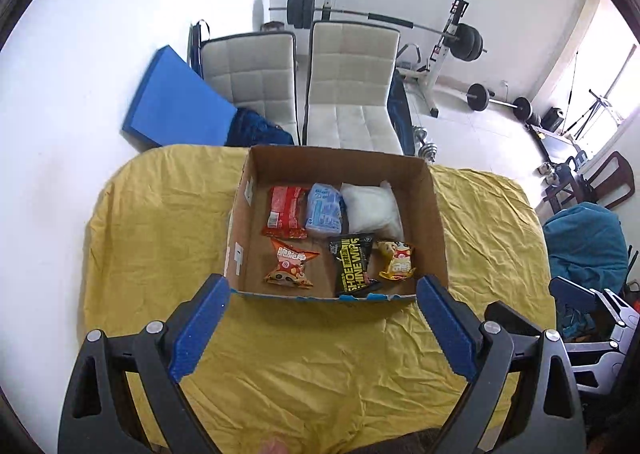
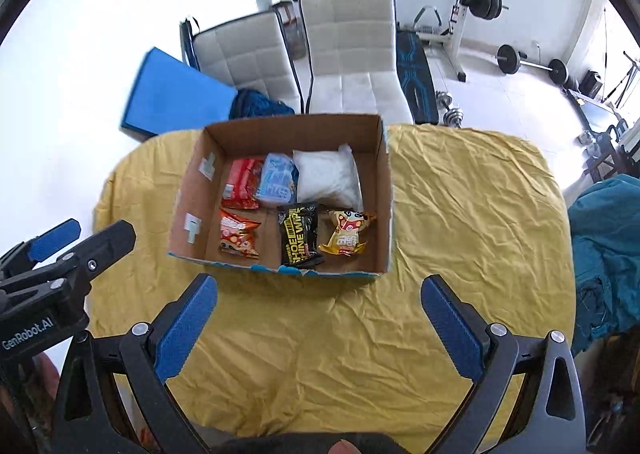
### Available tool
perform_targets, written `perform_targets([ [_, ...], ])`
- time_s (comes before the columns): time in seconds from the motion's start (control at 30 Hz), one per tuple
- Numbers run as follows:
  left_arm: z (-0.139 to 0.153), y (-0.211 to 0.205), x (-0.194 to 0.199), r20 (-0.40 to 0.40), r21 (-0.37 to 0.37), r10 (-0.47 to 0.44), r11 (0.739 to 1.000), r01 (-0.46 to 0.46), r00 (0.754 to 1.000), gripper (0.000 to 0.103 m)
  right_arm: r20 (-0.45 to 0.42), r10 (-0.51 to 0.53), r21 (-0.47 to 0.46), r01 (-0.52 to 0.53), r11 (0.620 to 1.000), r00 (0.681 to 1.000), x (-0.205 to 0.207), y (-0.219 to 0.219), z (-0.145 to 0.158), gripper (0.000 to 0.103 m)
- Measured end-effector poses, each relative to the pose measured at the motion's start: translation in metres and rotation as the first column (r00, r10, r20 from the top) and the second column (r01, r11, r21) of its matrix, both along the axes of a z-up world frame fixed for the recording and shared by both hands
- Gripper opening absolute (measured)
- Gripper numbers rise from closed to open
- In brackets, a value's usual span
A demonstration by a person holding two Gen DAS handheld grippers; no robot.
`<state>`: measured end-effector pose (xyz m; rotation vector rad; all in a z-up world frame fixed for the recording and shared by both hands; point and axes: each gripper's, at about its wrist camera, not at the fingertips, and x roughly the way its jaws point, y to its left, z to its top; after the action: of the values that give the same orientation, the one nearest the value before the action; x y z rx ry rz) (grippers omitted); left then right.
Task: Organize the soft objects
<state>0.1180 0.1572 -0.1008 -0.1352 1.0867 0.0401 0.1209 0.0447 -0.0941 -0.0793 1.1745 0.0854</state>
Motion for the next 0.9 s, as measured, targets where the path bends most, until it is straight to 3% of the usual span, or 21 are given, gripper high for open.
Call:
perform_targets([
  [0.2,0.037,-0.009,-0.030,0.047,0.030,0.001,1.000,-0.003,0.999,0.096,0.057,-0.017,0.017,0.016,1.000,0.998,-0.037,-0.013,0.047,0.103],
  [0.37,0.058,-0.008,-0.050,0.079,0.008,0.009,1.000,-0.010,0.997,0.096,0.099,-0.015,0.006,0.014,1.000,0.995,-0.058,-0.017,0.073,0.103],
  [0.6,0.070,-0.010,-0.066,0.105,0.029,0.015,0.999,-0.019,0.994,0.096,0.140,-0.001,-0.026,0.005,1.000,0.990,-0.071,-0.013,0.093,0.103],
  [0.9,0.073,-0.007,-0.074,0.109,0.036,0.027,0.999,-0.031,0.994,0.096,0.150,-0.003,-0.040,0.009,0.999,0.989,-0.074,-0.011,0.097,0.103],
])
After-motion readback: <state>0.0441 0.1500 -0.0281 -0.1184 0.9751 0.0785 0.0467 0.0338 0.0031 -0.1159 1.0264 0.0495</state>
